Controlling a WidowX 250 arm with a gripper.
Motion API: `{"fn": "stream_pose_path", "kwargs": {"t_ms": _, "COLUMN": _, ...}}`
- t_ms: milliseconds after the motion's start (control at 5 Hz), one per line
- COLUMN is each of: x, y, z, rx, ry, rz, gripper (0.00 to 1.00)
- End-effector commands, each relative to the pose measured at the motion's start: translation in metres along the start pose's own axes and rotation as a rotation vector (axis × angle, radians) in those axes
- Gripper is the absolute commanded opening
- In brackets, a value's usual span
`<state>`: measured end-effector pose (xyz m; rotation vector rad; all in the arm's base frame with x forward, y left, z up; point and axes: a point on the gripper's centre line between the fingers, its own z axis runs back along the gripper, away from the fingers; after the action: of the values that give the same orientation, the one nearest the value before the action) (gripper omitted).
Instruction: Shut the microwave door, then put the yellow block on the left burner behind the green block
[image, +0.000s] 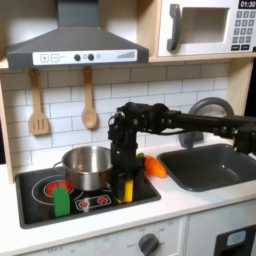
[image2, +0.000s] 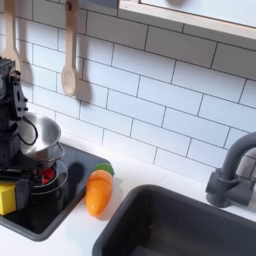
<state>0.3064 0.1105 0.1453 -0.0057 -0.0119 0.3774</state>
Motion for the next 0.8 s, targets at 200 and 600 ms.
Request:
{"fn": "stream_pose_path", "kwargs": {"t_ms": 200, "x": -0.001, "y": -0.005, "z": 0.012, "rx": -0.015, "ry": -0.033, "rz": -0.034, "gripper": 0.0}}
{"fn": "stream_pose_path", "kwargs": {"t_ms": 600, "x": -0.003, "y": -0.01, "z": 0.026, "rx": -0.059, "ry": -0.068, "rz": -0.024, "gripper": 0.0}}
